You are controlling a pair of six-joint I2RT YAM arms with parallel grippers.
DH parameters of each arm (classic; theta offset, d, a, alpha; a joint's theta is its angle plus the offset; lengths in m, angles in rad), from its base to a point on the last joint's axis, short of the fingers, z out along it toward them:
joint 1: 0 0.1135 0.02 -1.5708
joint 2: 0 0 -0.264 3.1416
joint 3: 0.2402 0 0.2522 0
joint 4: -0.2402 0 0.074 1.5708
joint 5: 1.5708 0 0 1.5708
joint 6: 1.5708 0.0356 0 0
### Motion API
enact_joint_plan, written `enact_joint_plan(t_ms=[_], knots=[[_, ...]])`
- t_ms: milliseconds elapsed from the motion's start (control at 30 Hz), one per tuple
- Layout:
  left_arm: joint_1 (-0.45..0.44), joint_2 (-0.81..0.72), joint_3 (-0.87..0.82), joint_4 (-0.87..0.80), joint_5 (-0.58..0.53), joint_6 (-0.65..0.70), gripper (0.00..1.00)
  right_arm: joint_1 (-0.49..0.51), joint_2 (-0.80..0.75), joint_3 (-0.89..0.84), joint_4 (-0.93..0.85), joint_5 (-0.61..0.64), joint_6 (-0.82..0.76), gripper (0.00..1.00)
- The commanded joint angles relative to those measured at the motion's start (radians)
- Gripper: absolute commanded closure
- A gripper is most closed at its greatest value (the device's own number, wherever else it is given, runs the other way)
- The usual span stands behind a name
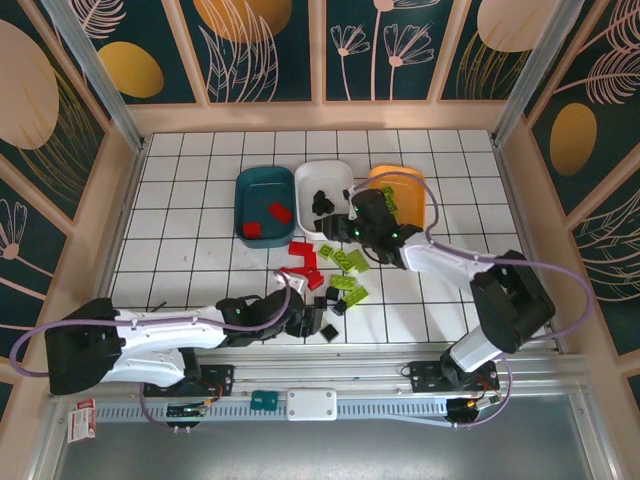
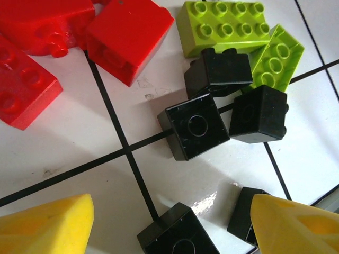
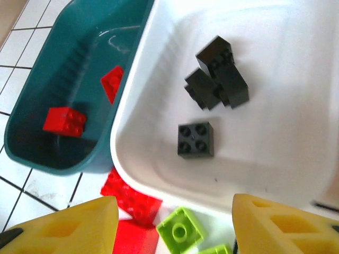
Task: Sort the legos into containers by color
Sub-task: Pick up the lego from the middle-left of the table.
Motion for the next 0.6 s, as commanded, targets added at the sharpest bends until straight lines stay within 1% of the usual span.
enact_joint_plan(t_ms=[0,100,167,200,267,400,567], knots=[[-0.018,0.050,0.018,-0.020,-0.032,0.005,0.24,0.008,-0.111,-0.080,0.037,0.040,0.032,0.41],[-0.039,0.100,0.035,-0.024,-0.042,-0.009,0.27,0.008,-0.201,-0.136,0.024,0.051,0.041,0.41],[-0.047,0.137,0.043,-0.040,-0.046,-0.023,0.33,0.008,-0.254,-0.168,0.009,0.053,0.045,0.41],[-0.048,0.147,0.039,-0.047,-0.049,-0.032,0.37,0.008,-0.281,-0.181,0.000,0.069,0.046,0.41],[-0.049,0.149,0.026,-0.055,-0.048,-0.046,0.44,0.008,-0.326,-0.199,-0.016,0.084,0.049,0.41],[-0.049,0.134,-0.008,-0.057,-0.039,-0.074,0.52,0.009,-0.403,-0.234,-0.041,0.100,0.055,0.41],[-0.048,0.117,-0.028,-0.060,-0.050,-0.096,0.66,0.010,-0.454,-0.265,-0.054,0.113,0.071,0.41]])
